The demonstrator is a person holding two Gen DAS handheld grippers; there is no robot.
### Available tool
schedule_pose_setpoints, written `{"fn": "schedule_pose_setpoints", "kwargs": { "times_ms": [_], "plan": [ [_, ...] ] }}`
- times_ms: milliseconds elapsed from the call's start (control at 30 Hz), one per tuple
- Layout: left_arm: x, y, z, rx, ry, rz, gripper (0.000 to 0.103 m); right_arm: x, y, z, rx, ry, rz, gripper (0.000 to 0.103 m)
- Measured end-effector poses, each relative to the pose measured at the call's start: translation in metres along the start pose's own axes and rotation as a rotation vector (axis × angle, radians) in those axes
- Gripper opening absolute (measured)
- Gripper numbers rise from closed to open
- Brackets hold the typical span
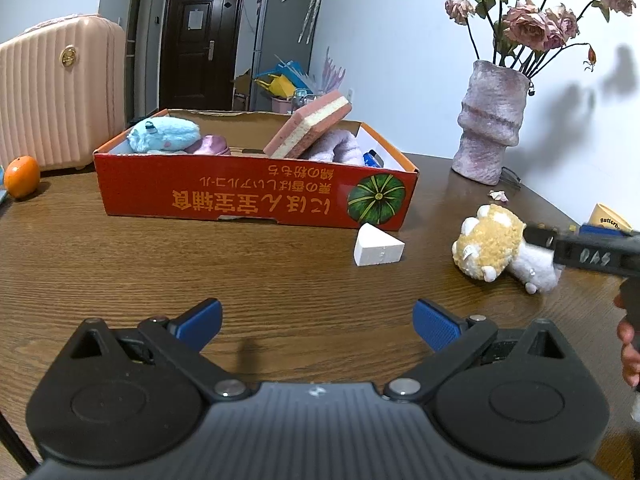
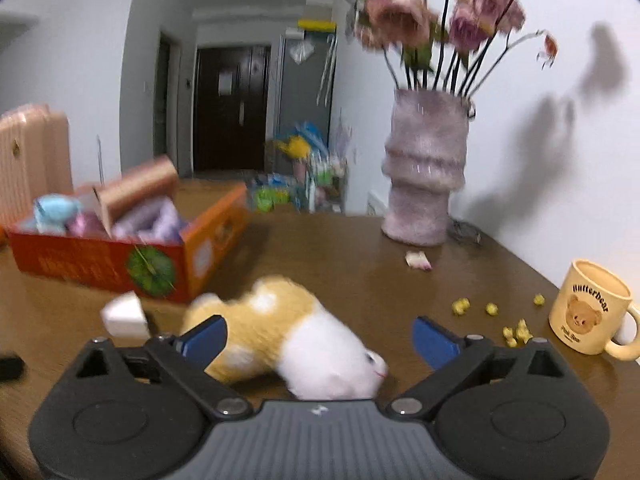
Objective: Organize soft objects
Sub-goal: 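Close the right gripper on the yellow-and-white plush toy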
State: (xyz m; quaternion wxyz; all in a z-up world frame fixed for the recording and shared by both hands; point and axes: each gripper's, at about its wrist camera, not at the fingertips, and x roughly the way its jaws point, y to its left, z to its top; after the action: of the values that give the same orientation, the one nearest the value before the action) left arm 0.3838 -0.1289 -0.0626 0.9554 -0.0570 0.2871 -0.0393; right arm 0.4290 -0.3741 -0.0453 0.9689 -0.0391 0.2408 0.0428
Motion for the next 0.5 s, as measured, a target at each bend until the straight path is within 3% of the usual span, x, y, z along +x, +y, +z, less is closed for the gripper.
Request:
{"fn": "schedule_pose_setpoints", "kwargs": {
  "times_ms": [100, 300, 333, 400, 433, 500],
  "plan": [
    [0.003, -0.003, 0.002, 0.015, -0.011, 0.002, 0.103, 0.018, -0.002, -0.006, -0.052, 0.057, 0.002, 0.099],
    [0.017, -0.008, 0.01, 0.026, -0.016, -0.007, 0.103, 0.035, 0.004, -0.01, -0.135, 0.085, 0.07, 0.097],
    [0.02, -0.01, 0.012, 0.03, -0.017, -0.008, 0.103, 0.036, 0.004, -0.009, -0.136, 0.082, 0.09, 0.093],
    [0.026, -0.015, 0.015, 0.04, -0.021, -0.008, 0.103, 0.037, 0.003, -0.008, -0.126, 0.087, 0.121, 0.068],
    [0.029, -0.017, 0.017, 0.045, -0.022, -0.008, 0.103, 0.04, 0.002, -0.008, -0.118, 0.1, 0.121, 0.05],
    [0.036, -0.021, 0.02, 0.053, -0.023, -0.013, 0.103, 0.042, -0.001, -0.007, -0.097, 0.106, 0.131, 0.05]
  ]
}}
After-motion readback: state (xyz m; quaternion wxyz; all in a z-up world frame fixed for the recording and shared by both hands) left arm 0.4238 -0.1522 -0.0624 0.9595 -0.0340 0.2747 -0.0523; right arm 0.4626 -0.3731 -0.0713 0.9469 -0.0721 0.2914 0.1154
